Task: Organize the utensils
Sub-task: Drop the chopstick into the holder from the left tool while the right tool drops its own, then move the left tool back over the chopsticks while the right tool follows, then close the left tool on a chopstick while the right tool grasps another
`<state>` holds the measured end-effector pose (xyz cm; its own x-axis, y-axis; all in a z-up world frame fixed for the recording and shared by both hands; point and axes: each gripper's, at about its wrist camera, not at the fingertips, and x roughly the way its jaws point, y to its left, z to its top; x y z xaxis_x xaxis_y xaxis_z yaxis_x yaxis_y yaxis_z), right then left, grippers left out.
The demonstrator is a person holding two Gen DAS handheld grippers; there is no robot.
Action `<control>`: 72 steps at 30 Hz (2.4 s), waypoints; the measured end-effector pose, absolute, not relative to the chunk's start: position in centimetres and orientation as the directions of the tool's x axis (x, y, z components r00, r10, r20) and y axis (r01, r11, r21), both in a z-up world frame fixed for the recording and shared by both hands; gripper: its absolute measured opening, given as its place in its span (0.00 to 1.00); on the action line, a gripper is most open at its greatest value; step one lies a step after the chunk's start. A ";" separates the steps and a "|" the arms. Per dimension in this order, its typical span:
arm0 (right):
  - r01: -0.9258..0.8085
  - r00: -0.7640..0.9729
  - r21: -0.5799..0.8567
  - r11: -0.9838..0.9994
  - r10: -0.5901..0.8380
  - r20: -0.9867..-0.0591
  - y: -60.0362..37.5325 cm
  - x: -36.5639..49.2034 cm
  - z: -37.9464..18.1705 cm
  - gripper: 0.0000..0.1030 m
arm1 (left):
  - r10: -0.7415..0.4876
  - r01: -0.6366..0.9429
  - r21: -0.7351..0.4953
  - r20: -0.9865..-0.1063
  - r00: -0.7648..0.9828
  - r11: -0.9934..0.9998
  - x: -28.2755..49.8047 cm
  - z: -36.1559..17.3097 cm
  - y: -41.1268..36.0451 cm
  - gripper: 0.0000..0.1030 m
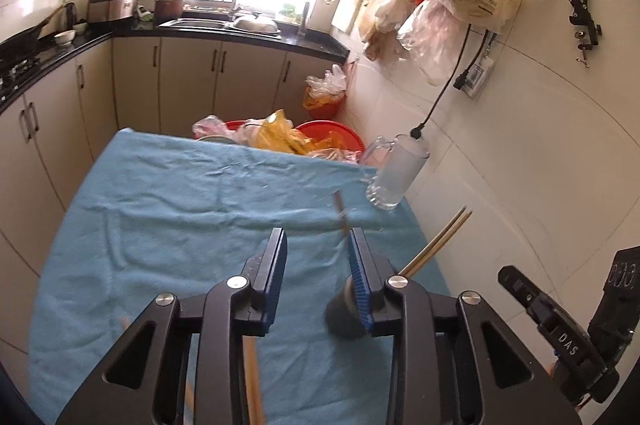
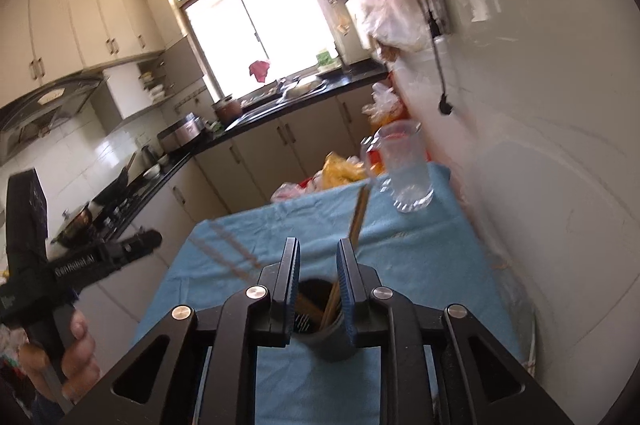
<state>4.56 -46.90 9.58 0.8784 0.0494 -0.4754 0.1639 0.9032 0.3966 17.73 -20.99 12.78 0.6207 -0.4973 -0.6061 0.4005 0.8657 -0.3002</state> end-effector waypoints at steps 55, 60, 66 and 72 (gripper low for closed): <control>0.093 0.643 0.338 0.937 0.203 -0.739 -34.7 6.6 -8.4 0.33 | -0.298 0.162 -0.255 -0.879 0.372 0.953 16.8 -6.7 -10.0 0.08; 0.058 0.610 0.394 0.917 0.280 -0.741 -33.9 8.1 -6.6 0.33 | -0.313 0.170 -0.267 -0.871 0.378 0.948 16.3 -6.6 -9.8 0.08; 0.020 0.529 0.441 0.897 0.364 -0.766 -31.0 12.2 -4.9 0.33 | -0.318 0.156 -0.279 -0.869 0.378 0.948 16.8 -6.6 -9.0 0.08; 0.032 0.442 0.455 0.890 0.396 -0.805 -28.5 16.2 -5.9 0.33 | -0.354 0.148 -0.322 -0.856 0.377 0.935 17.0 -6.8 -7.6 0.08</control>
